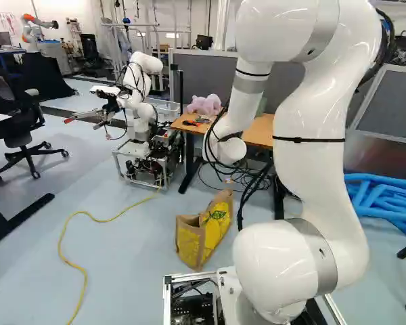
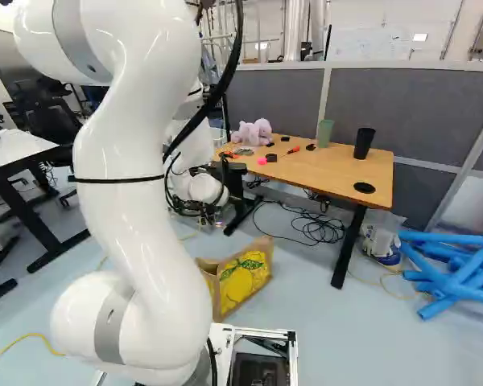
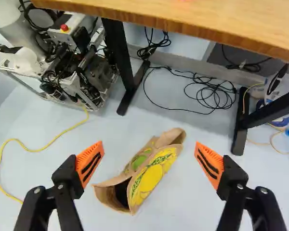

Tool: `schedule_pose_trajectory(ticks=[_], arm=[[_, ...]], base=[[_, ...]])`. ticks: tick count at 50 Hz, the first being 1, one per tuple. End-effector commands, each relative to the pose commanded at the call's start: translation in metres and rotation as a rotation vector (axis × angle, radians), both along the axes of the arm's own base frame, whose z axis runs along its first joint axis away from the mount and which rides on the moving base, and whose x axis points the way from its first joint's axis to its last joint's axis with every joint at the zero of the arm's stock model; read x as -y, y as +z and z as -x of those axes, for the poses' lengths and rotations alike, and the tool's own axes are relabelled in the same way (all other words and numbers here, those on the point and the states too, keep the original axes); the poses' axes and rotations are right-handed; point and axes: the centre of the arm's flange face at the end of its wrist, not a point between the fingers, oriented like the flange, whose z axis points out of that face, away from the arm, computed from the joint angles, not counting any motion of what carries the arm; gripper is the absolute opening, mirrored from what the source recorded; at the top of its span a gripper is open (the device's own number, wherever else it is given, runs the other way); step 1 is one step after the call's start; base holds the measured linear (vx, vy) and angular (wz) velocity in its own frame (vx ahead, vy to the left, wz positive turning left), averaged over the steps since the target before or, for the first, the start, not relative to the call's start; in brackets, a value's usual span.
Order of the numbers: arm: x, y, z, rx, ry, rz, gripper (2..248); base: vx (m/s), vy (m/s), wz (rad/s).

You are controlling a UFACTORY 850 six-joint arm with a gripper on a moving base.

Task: Pick up the bag on the ground and place it on the table

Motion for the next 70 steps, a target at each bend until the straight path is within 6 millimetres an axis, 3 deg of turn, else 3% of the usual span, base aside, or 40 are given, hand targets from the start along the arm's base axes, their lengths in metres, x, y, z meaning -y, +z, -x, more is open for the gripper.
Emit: schedule_pose_trajectory(ticks=[52, 70], arm=[[-0.002, -0.083, -0.060, -0.214, -0.127, -0.052, 247], [-0.002, -0.111, -0.064, -0.298, -0.183, -0.076, 247]], base=[[0.000, 0.000, 0.000], [0.000, 0.000, 0.000]])
